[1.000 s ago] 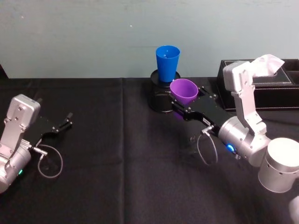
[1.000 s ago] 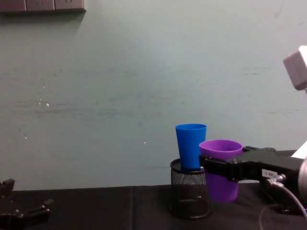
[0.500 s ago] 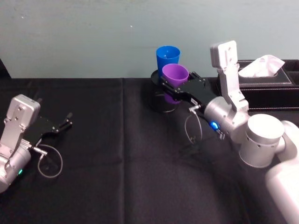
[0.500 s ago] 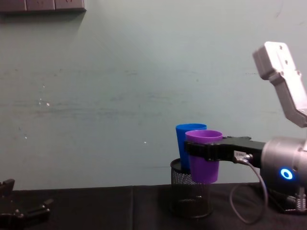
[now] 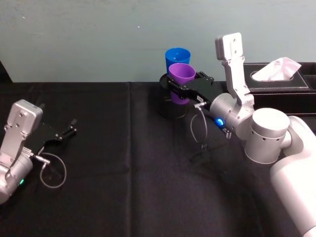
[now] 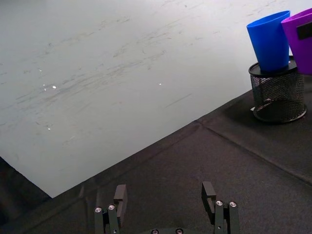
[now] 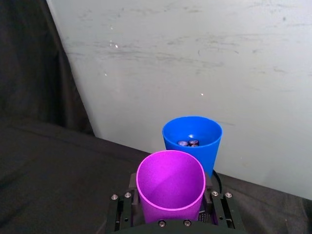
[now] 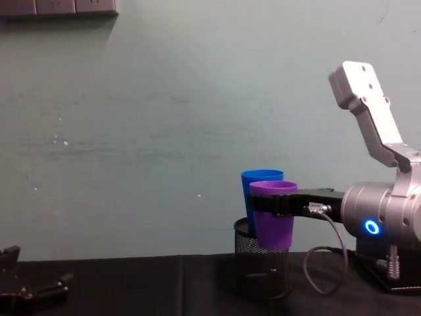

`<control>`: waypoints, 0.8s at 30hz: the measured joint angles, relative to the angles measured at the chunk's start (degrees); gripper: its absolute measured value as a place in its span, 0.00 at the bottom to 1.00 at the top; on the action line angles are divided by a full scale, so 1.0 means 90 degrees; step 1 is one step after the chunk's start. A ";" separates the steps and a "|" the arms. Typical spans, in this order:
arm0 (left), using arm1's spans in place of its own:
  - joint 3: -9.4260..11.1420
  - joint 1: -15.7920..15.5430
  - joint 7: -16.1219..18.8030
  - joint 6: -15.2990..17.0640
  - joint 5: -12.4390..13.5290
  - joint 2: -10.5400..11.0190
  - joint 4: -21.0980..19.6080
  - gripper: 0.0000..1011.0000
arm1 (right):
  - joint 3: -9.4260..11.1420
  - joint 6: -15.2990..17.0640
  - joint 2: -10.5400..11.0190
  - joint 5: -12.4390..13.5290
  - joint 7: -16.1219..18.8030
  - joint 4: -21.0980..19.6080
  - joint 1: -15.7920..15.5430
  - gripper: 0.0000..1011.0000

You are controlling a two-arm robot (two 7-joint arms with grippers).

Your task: Pick up one cup with a gripper and tap it against the other cup.

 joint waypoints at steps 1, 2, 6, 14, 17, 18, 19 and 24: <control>0.0000 0.0000 0.0000 0.0000 0.0000 0.0000 0.0000 0.99 | 0.0004 0.0016 -0.0007 0.0000 0.0000 0.0015 0.0009 0.72; 0.0000 0.0000 0.0000 0.0000 0.0000 0.0000 0.0000 0.99 | 0.0010 0.0051 -0.0018 -0.0001 -0.0005 0.0032 0.0021 0.72; 0.0000 0.0000 0.0000 0.0000 0.0000 0.0000 0.0000 0.99 | 0.0025 0.0106 -0.0040 -0.0011 -0.0013 0.0066 0.0050 0.72; 0.0000 0.0000 0.0000 0.0000 0.0000 0.0000 0.0000 0.99 | 0.0074 0.0101 -0.0070 -0.0018 -0.0015 0.0122 0.0096 0.72; 0.0000 0.0000 0.0000 0.0000 0.0000 0.0000 0.0000 0.99 | 0.0078 0.0095 -0.0071 -0.0018 -0.0014 0.0122 0.0096 0.72; 0.0000 0.0000 0.0000 0.0000 0.0000 0.0000 0.0000 0.99 | 0.0076 0.0094 -0.0071 -0.0017 -0.0013 0.0122 0.0096 0.72; 0.0000 0.0000 0.0000 0.0000 0.0000 0.0000 0.0000 0.99 | 0.0076 0.0094 -0.0071 -0.0017 -0.0013 0.0122 0.0096 0.72; 0.0000 0.0000 0.0000 0.0000 0.0000 0.0000 0.0000 0.99 | 0.0071 0.0090 -0.0070 -0.0016 -0.0012 0.0122 0.0095 0.72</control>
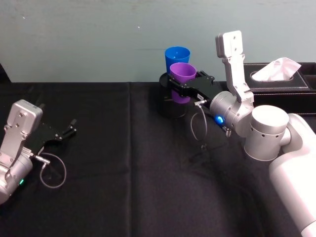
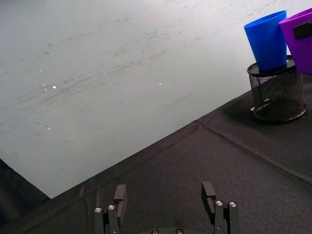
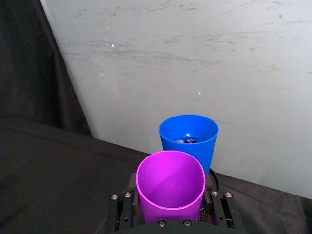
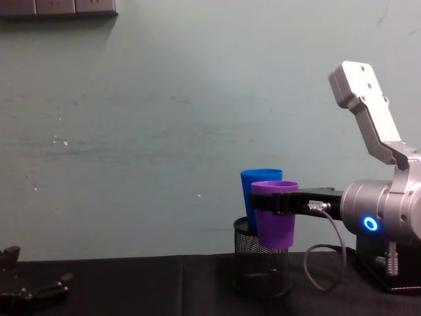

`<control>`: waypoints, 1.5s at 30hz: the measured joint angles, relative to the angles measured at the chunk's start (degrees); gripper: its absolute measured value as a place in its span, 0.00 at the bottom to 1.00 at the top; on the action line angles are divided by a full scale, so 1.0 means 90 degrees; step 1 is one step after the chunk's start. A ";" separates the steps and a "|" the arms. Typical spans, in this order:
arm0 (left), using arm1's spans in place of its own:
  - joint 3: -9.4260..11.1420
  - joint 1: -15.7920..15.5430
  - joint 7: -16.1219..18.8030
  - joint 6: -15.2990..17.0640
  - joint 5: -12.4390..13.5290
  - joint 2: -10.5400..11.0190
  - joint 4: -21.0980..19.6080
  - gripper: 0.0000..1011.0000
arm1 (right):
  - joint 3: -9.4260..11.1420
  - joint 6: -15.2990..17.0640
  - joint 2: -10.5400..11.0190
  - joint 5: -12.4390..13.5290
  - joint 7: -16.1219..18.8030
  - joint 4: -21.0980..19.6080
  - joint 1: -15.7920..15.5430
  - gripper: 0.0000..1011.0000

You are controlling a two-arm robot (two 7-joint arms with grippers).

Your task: Pick up one cup with a gripper and tap it against the other cup.

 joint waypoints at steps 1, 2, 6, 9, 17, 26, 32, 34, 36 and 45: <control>0.0000 0.0000 0.0000 0.0000 0.0000 0.0000 0.0000 0.99 | -0.0001 -0.0001 0.0001 0.0000 0.0000 0.0000 0.0000 0.72; 0.0000 0.0000 0.0000 0.0000 0.0000 0.0000 0.0000 0.99 | -0.0002 -0.0001 0.0001 0.0000 0.0001 -0.0001 0.0000 0.72; 0.0000 0.0000 0.0000 0.0000 0.0000 0.0000 0.0000 0.99 | -0.0004 -0.0004 0.0003 0.0000 0.0001 -0.0002 -0.0002 0.72; 0.0000 0.0000 0.0000 0.0000 0.0000 0.0000 0.0000 0.99 | -0.0006 -0.0006 0.0005 0.0000 0.0001 -0.0004 -0.0003 0.72; 0.0000 0.0000 0.0000 0.0000 0.0000 0.0000 0.0000 0.99 | -0.0010 -0.0006 0.0009 0.0001 0.0001 -0.0009 -0.0006 0.72; 0.0000 0.0000 0.0000 0.0000 0.0000 0.0000 0.0000 0.99 | -0.0010 -0.0006 0.0009 0.0001 0.0004 -0.0010 -0.0006 0.72; 0.0000 0.0000 0.0000 0.0000 0.0000 0.0000 0.0000 0.99 | -0.0010 -0.0005 0.0009 0.0000 0.0007 -0.0010 -0.0006 0.72; 0.0000 0.0000 0.0000 0.0000 0.0000 0.0000 0.0000 0.99 | -0.0010 -0.0005 0.0009 0.0001 0.0009 -0.0010 -0.0006 0.72; 0.0000 0.0000 0.0000 0.0000 0.0000 0.0000 0.0000 0.99 | -0.0010 -0.0005 0.0009 0.0001 0.0009 -0.0010 -0.0006 0.72; 0.0000 0.0000 0.0000 0.0000 0.0000 0.0000 0.0000 0.99 | -0.0010 -0.0005 0.0009 0.0001 0.0009 -0.0010 -0.0006 0.72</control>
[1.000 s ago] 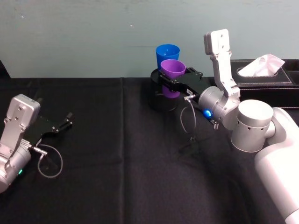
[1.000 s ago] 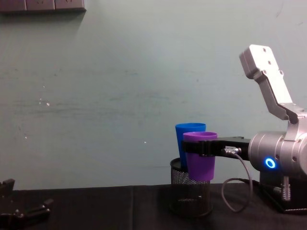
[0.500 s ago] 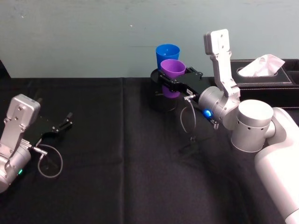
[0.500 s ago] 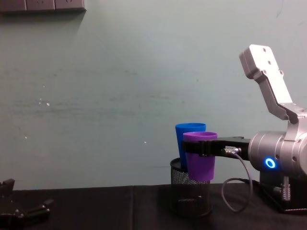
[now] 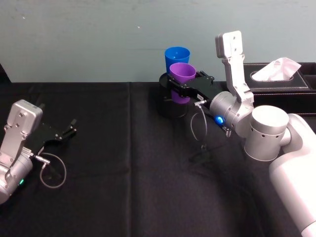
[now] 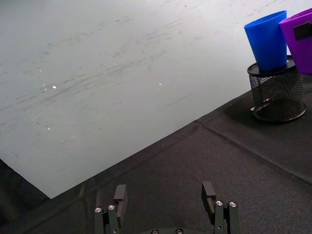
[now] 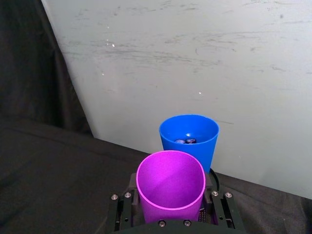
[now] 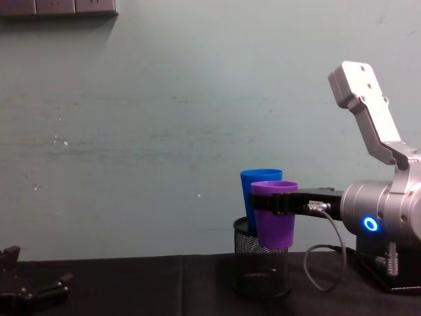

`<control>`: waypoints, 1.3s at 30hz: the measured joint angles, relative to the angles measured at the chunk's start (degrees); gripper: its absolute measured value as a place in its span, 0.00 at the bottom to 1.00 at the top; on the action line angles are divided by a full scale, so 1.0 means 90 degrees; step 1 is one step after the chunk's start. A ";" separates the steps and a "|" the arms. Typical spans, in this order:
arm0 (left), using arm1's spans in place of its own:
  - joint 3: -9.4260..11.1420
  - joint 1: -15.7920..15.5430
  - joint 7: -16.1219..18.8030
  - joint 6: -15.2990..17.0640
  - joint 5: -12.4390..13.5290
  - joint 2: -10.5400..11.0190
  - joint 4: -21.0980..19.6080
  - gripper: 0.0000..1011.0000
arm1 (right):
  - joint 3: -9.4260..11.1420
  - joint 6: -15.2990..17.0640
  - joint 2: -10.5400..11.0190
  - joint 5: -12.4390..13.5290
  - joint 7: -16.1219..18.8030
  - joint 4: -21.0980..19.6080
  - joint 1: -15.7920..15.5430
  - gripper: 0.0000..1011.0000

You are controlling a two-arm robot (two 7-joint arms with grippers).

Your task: Pick up one cup with a gripper and tap it against the other cup.

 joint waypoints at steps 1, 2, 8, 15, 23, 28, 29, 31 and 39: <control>0.0000 0.0000 0.0000 0.0000 0.0000 0.0000 0.0000 0.99 | 0.0000 0.0000 0.0000 0.0000 0.0000 0.0000 0.0000 0.72; 0.0000 0.0000 0.0000 0.0000 0.0000 0.0000 0.0000 0.99 | 0.0000 0.0000 0.0000 0.0000 0.0000 0.0000 0.0000 0.72; 0.0000 0.0000 0.0000 0.0000 0.0000 0.0000 0.0000 0.99 | 0.0000 0.0000 0.0000 0.0000 0.0000 0.0000 0.0000 0.72; 0.0000 0.0000 0.0000 0.0000 0.0000 0.0000 0.0000 0.99 | 0.0000 0.0000 0.0000 0.0000 -0.0001 0.0000 0.0000 0.72; 0.0000 0.0000 0.0000 0.0000 0.0000 0.0000 0.0000 0.99 | 0.0000 0.0000 0.0000 0.0000 -0.0001 0.0000 0.0000 0.72; 0.0000 0.0000 0.0000 0.0000 0.0000 0.0000 0.0000 0.99 | 0.0000 0.0000 0.0000 0.0000 0.0000 0.0000 0.0000 0.72; 0.0000 0.0000 0.0000 0.0000 0.0000 0.0000 0.0000 0.99 | 0.0000 0.0000 0.0000 0.0000 -0.0001 0.0000 0.0000 0.72; 0.0000 0.0000 0.0000 0.0000 0.0000 0.0000 0.0000 0.99 | 0.0000 0.0000 0.0000 0.0000 -0.0001 0.0000 0.0000 0.72; 0.0000 0.0000 0.0000 0.0000 0.0000 0.0000 0.0000 0.99 | 0.0000 0.0000 0.0000 0.0000 -0.0001 0.0000 0.0000 0.72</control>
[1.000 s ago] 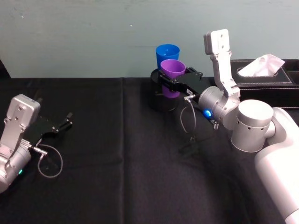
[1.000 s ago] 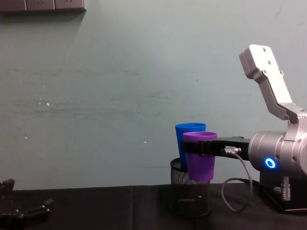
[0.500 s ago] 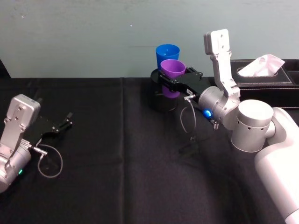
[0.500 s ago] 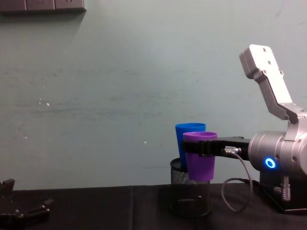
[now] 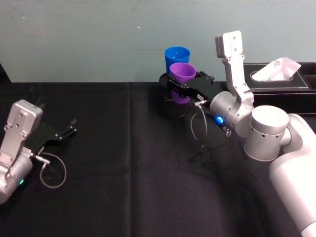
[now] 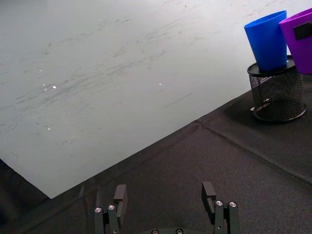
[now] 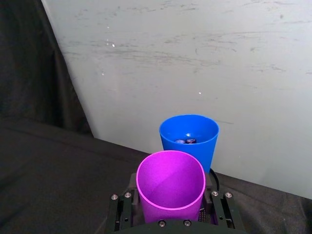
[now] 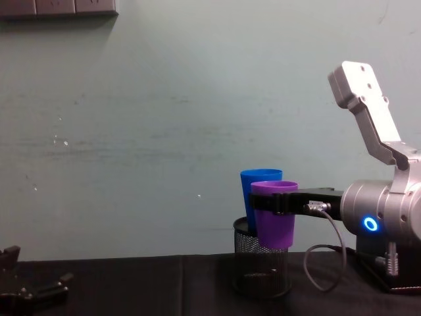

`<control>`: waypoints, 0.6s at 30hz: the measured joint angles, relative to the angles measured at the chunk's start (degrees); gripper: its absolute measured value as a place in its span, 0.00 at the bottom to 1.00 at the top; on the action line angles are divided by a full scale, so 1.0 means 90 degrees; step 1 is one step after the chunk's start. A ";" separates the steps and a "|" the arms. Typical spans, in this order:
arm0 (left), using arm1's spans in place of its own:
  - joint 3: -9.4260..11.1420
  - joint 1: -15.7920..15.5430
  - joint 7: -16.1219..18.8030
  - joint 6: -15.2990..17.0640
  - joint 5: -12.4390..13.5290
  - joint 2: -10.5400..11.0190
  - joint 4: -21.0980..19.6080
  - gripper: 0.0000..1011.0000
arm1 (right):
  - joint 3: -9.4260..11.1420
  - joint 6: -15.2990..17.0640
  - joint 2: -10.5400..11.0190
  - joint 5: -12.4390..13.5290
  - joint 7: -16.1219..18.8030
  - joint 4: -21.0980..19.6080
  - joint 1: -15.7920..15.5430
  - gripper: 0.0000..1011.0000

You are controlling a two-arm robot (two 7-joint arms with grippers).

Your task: Pick up one cup with a gripper and tap it against the other cup.

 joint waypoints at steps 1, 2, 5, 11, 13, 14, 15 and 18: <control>0.0000 0.0000 0.0000 0.0000 0.0000 0.0000 0.0000 0.99 | 0.0000 0.0000 0.0000 0.0000 0.0000 0.0000 0.0000 0.72; 0.0000 0.0000 0.0000 0.0000 0.0000 0.0000 0.0000 0.99 | 0.0000 0.0000 0.0000 0.0000 0.0000 0.0000 0.0000 0.72; 0.0000 0.0000 0.0000 0.0000 0.0000 0.0000 0.0000 0.99 | 0.0000 0.0000 0.0000 0.0000 0.0000 0.0000 0.0000 0.72; 0.0000 0.0000 0.0000 0.0000 0.0000 0.0000 0.0000 0.99 | 0.0000 0.0000 0.0000 0.0000 0.0000 0.0000 0.0000 0.72; 0.0000 0.0000 0.0000 0.0000 0.0000 0.0000 0.0000 0.99 | 0.0000 0.0000 0.0000 0.0000 0.0000 0.0000 0.0000 0.72; 0.0000 0.0000 0.0000 0.0000 0.0000 0.0000 0.0000 0.99 | 0.0000 0.0000 0.0000 0.0000 0.0000 0.0000 0.0000 0.72; 0.0000 0.0000 0.0000 0.0000 0.0000 0.0000 0.0000 0.99 | 0.0000 0.0000 0.0000 0.0000 0.0000 0.0000 0.0000 0.72; 0.0000 0.0000 0.0000 0.0000 0.0000 0.0000 0.0000 0.99 | 0.0000 0.0000 0.0000 0.0000 0.0000 0.0000 0.0000 0.72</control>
